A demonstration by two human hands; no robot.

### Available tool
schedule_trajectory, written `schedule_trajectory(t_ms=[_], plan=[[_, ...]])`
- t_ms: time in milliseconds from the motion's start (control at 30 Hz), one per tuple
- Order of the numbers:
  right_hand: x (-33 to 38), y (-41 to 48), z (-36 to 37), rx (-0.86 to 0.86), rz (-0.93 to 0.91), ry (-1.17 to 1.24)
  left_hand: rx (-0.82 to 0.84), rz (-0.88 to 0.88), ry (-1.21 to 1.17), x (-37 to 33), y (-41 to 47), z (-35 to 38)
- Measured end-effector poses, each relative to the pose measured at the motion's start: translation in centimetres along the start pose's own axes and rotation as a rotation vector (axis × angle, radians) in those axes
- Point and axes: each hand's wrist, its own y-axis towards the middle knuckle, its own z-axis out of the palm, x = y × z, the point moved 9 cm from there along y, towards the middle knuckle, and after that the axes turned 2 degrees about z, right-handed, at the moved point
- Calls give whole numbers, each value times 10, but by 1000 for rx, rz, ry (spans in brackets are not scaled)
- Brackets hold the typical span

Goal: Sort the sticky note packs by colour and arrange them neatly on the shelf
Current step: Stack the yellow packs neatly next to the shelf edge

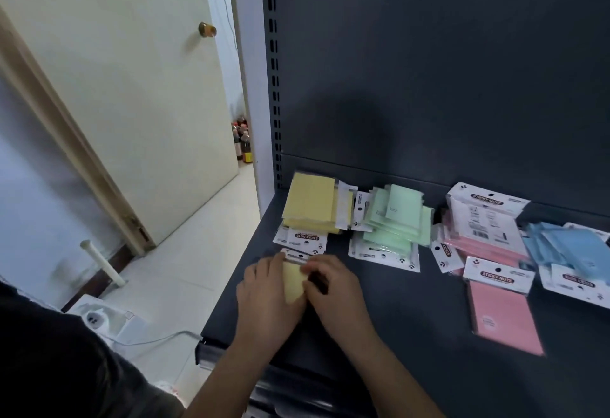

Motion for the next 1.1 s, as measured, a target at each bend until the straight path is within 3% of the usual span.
schedule_trajectory(t_ms=[100,233,500,567,667,733,833,1100], plan=[[6,2,8,32,-65,-154,99,35,-28,7,3,4],[5,0,11,59,-62,-184,203,58,-256,18,7,3],[0,0,16,14,-67,-232,150,166,-247,21,22,-5],[-2,2,5,-40,-3,-92,36,180,-291,13,27,-20],[-2,15,-20,-139,143,357,-141,185,-348,-3,45,-47],[2,26,-35,-201,155,414,-169,195,-337,-11,66,-51],[6,37,-40,-191,138,298,-54,53,-467,-8,95,-37],[-14,41,-33,-160,276,278,-18,-120,-647,2,119,-18]])
